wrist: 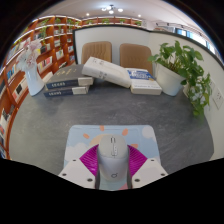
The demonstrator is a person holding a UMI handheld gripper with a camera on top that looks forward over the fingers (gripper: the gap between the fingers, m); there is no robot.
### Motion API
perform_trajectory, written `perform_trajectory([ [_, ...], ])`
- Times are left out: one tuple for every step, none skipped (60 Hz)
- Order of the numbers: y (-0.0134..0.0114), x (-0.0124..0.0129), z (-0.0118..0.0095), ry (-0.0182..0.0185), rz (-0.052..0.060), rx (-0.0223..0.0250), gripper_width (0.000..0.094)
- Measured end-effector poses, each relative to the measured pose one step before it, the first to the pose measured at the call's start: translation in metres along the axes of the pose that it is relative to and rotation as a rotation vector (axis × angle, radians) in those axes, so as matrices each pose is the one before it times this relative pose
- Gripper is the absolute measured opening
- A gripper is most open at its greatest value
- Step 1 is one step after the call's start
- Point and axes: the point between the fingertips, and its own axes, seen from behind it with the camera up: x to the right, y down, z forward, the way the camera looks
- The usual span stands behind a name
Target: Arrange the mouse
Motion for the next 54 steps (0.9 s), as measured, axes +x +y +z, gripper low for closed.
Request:
perform_trajectory([
  [0.00572, -0.00036, 0.00347, 0.00032, 0.0042, -0.00976, 0.0365],
  [0.0055, -0.00083, 0.00271, -0.00167, -0.0006, -0.0094, 0.0364],
  [0.00529, -0.00082, 0.00255, -0.00334, -0.0031, -0.00964, 0.0365],
  [0.00444, -0.00017, 0.00165, 0.0009, -0.0012, -0.00362, 0.0369],
  [-0.00424, 0.00032, 0.00014, 0.00276, 0.0055, 0.02619, 0.0368],
  [-0.00034, -0.00017, -0.00145, 0.00099, 0.0125, 0.00216, 0.0367],
  [0.00235, -0.00091, 0.00011, -0.00017, 0.0121, -0.00096, 0.0368],
  [-0.00188, 0.0001, 0.0001, 0.00062, 0.0064, 0.01243, 0.0366],
  [0.00139, 0.00007, 0.00061, 0.0004, -0.0007, -0.00048, 0.0368],
  [0.00015, 0.00008, 0.00007, 0.00101, -0.0057, 0.00137, 0.0369],
  [0.00037, 0.00011, 0.00027, 0.00232, -0.0072, -0.00021, 0.0368],
  [0.00028, 0.00027, -0.00002, 0.00271, -0.0057, -0.00141, 0.0369],
  [-0.00107, -0.00015, -0.00167, -0.00006, -0.0004, -0.00502, 0.0381],
  [0.00105, -0.00006, 0.00045, 0.00131, -0.0007, -0.00264, 0.0383],
  [-0.00016, 0.00003, 0.00038, 0.0016, 0.0007, 0.00212, 0.0389],
  [0.00054, 0.00013, 0.00028, 0.00074, 0.0006, -0.00072, 0.0395],
  [-0.00121, -0.00018, -0.00032, 0.00039, 0.0036, 0.0012, 0.0408],
  [0.00032, -0.00007, 0.0003, -0.00007, 0.0031, 0.00059, 0.0414],
  [-0.00026, 0.00005, 0.00021, -0.00023, 0.004, 0.00137, 0.0427],
  [0.00009, 0.00001, 0.0002, -0.00026, 0.0025, 0.00103, 0.0436],
  [0.00005, 0.00003, -0.00015, -0.00062, 0.0011, 0.00071, 0.0446],
  [-0.00023, 0.00022, 0.00013, -0.00019, 0.0012, 0.00102, 0.0457],
  [0.00005, 0.00014, 0.00022, -0.00084, 0.0021, -0.00145, 0.0464],
  [-0.00017, 0.00029, -0.00003, -0.00068, 0.0026, -0.00155, 0.0478],
  [0.00005, 0.00028, 0.00014, -0.00008, 0.0032, -0.00251, 0.0488],
  [0.00001, 0.00028, 0.00019, 0.00019, 0.0029, -0.00239, 0.0494],
  [0.00031, -0.0002, -0.00086, 0.00158, 0.0028, -0.00319, 0.0502],
  [0.00004, 0.00013, 0.00032, 0.00102, 0.0013, -0.00253, 0.0514],
  [0.00027, 0.00023, 0.00008, 0.00193, 0.0007, -0.00322, 0.0532],
  [0.00066, 0.00161, -0.00034, 0.00712, 0.0002, -0.0051, 0.0561],
  [0.00025, 0.00231, -0.00088, 0.01088, 0.0003, -0.00442, 0.0608],
  [0.00042, 0.00211, -0.00149, 0.01047, -0.0021, -0.00516, 0.0662],
  [0.00092, 0.00131, -0.00195, 0.00649, -0.0047, -0.00818, 0.0718],
  [0.00091, 0.00013, -0.00246, 0.00156, -0.006, -0.00858, 0.0766],
  [-0.00022, 0.00029, -0.0029, 0.00144, -0.0073, -0.00377, 0.0808],
  [-0.00154, -0.00034, -0.00303, -0.00277, -0.0077, 0.00275, 0.0836],
  [-0.00167, -0.0013, -0.00373, 0.00011, -0.0072, 0.00409, 0.0842],
  [-0.00216, -0.00067, -0.00353, -0.00177, -0.0043, 0.00583, 0.0842],
  [-0.00284, -0.00053, -0.00468, -0.00032, -0.0002, 0.00711, 0.0841],
  [-0.00341, -0.00076, -0.00509, 0.00021, 0.0014, 0.00973, 0.0842],
  [-0.00372, -0.00116, -0.00571, -0.00068, 0.002, 0.01078, 0.0843],
  [-0.00424, -0.0013, -0.00631, -0.00273, 0.0016, 0.00898, 0.0844],
  [-0.00378, -0.00174, -0.0071, -0.00238, 0.001, 0.01081, 0.0843],
  [-0.00376, -0.00194, -0.00677, -0.00363, 0.0006, 0.01061, 0.0841],
  [-0.00396, -0.00192, -0.00682, -0.00304, 0.0002, 0.01038, 0.084],
  [-0.0041, -0.00155, -0.00705, -0.00253, 0.0, 0.01014, 0.0841],
  [-0.00434, -0.00177, -0.00726, -0.00221, -0.0002, 0.01055, 0.084],
  [-0.00457, -0.00155, -0.00743, -0.00082, -0.0008, 0.01098, 0.0841],
  [-0.00516, -0.00162, -0.0084, 0.0005, -0.0008, 0.0083, 0.0841],
  [-0.00407, -0.00128, -0.00747, 0.00178, -0.0023, 0.01049, 0.0838],
  [-0.0042, -0.00137, -0.00731, 0.00196, -0.0026, 0.00922, 0.0839],
  [-0.00405, -0.00127, -0.00749, 0.00149, -0.0033, 0.00917, 0.0839],
  [-0.00385, -0.00155, -0.00717, 0.0006, -0.0035, 0.00851, 0.0838],
  [-0.00367, -0.00186, -0.00735, 0.0, -0.0036, 0.0076, 0.0839],
])
